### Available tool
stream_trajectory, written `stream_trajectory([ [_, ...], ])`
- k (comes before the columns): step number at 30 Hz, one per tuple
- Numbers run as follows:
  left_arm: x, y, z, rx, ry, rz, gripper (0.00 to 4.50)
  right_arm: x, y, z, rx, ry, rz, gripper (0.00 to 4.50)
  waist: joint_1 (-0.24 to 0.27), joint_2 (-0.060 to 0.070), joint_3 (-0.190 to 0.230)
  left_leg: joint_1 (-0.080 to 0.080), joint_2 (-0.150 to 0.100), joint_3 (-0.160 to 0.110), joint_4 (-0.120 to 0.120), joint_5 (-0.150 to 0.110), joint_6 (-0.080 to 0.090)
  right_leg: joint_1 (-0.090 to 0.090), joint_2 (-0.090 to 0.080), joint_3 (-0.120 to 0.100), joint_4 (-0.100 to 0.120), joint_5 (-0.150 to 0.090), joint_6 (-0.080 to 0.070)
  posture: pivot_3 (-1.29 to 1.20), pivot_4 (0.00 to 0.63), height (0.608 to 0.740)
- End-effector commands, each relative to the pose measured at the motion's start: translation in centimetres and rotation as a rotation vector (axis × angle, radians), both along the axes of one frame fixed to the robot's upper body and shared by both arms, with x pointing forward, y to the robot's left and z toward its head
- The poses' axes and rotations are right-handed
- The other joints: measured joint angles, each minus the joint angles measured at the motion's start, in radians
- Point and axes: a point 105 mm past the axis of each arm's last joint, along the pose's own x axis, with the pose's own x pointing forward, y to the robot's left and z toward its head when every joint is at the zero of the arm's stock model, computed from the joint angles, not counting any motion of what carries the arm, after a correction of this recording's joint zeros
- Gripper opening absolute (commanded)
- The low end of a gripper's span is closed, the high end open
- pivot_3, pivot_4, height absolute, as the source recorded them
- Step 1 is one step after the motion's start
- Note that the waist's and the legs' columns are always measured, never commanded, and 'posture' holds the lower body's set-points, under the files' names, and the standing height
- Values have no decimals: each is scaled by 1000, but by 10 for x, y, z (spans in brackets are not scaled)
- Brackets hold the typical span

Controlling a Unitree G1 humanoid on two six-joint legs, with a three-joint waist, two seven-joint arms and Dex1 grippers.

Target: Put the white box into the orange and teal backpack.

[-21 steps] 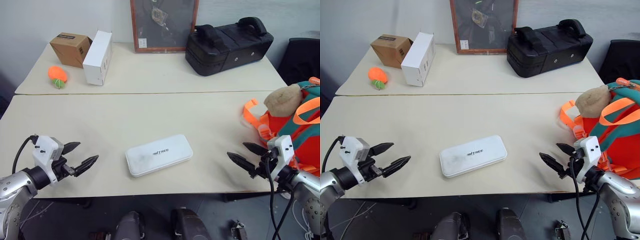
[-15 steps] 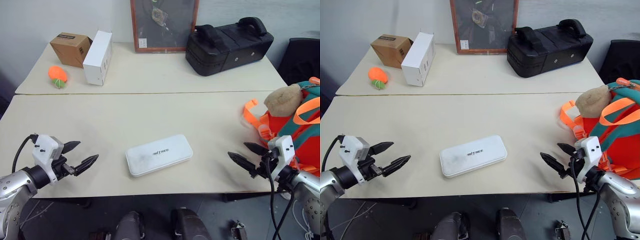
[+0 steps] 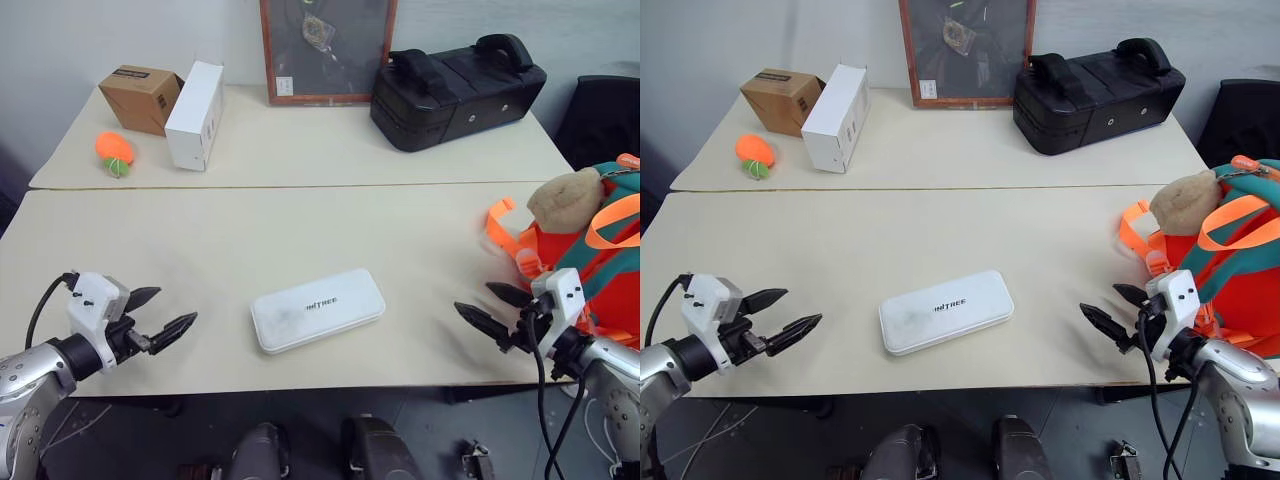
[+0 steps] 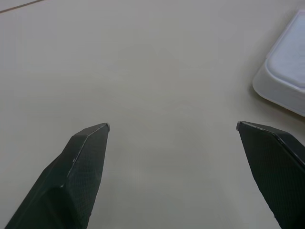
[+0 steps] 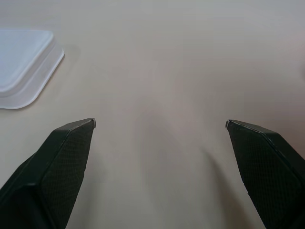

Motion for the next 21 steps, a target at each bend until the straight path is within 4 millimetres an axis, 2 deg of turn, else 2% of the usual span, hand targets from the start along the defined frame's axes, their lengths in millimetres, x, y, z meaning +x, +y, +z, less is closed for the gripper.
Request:
stream_trajectory([
  [1,-7,-14,4,-14,-14,-68,4108,3,2,14,-26,-52,38,4500,0,0,0,0,0,0,0,0,0,0,0,0,0,0,0,0,150,740],
  [5,-15,-31,-4,-1,24,-154,3058,8,12,16,-37,-61,95,3637,-1,0,0,0,0,0,0,0,0,0,0,0,0,0,0,0,150,740],
  [10,-19,-52,-17,37,68,-256,1432,22,32,18,-65,-86,188,1870,-2,0,0,0,0,0,0,0,0,0,0,0,-1,0,0,0,150,740],
  [14,-5,-62,-29,70,80,-284,128,36,51,17,-89,-101,267,467,-2,0,0,0,0,0,0,0,0,0,0,0,-1,0,0,0,150,740],
  [15,-1,-64,-30,72,80,-282,0,38,55,16,-100,-99,285,111,-1,0,0,0,0,0,0,0,0,0,0,0,-1,0,-1,0,150,740],
  [16,4,-67,-30,72,80,-284,0,40,58,13,-120,-98,297,48,1,0,0,0,0,0,0,0,0,0,0,0,0,0,0,0,150,740],
  [21,17,-78,-28,55,70,-331,0,42,76,6,-141,-90,371,48,3,0,0,-1,0,-1,1,0,0,0,0,-1,-1,0,0,0,150,740],
])
